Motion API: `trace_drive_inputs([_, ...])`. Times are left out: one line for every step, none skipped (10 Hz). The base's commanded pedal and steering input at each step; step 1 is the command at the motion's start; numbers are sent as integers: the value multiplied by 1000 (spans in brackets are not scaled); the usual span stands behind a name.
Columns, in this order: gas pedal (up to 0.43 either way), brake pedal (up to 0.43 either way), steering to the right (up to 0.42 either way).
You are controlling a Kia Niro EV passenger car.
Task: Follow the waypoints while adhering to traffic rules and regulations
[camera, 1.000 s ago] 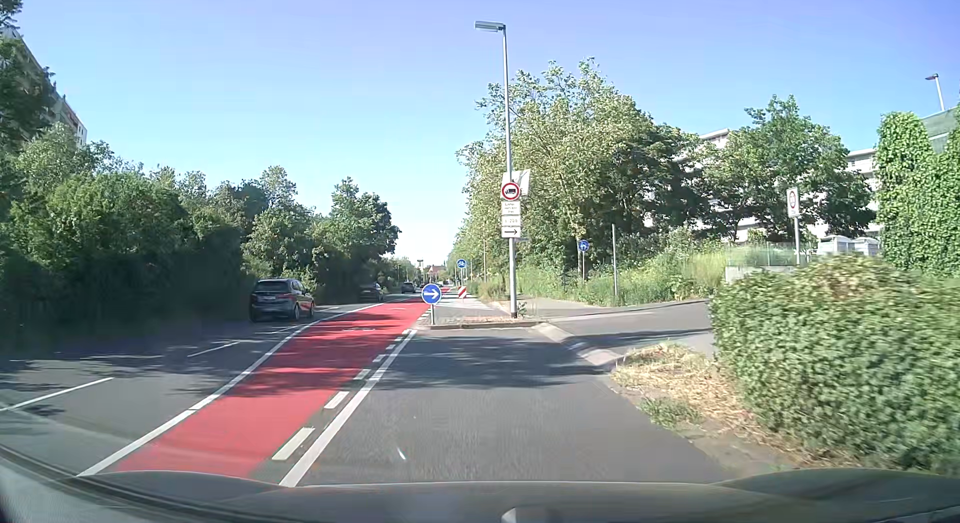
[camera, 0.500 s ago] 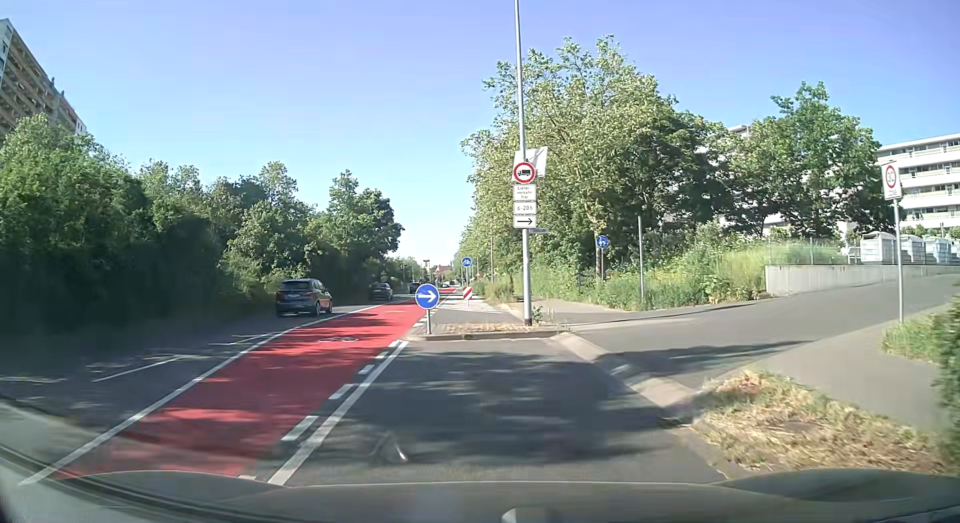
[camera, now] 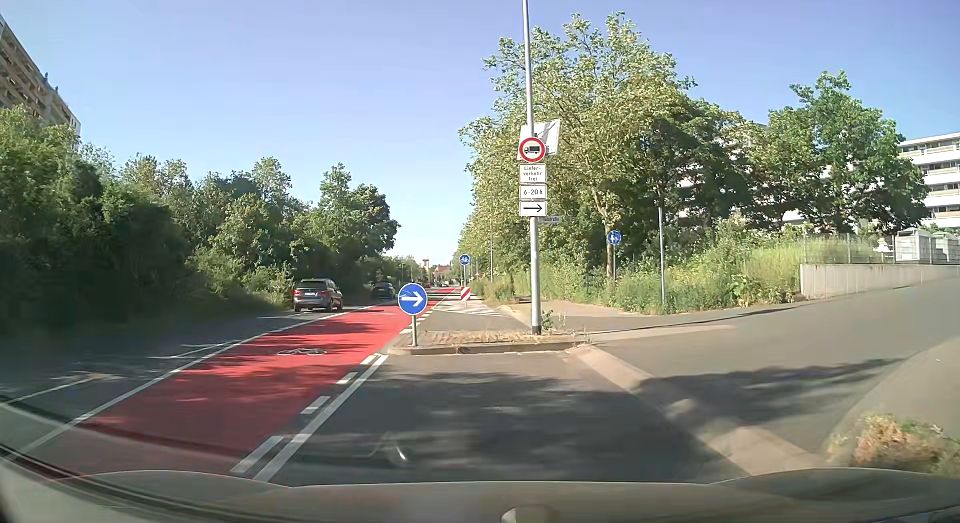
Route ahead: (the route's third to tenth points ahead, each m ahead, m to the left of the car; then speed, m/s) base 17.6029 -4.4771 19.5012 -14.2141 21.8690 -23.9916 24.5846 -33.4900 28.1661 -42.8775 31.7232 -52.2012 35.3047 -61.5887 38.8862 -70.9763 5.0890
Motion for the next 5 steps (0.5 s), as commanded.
trace_drive_inputs([0, 293, 41])
trace_drive_inputs([0, 299, 68])
trace_drive_inputs([0, 305, 92])
trace_drive_inputs([0, 305, 120])
trace_drive_inputs([0, 305, 140])
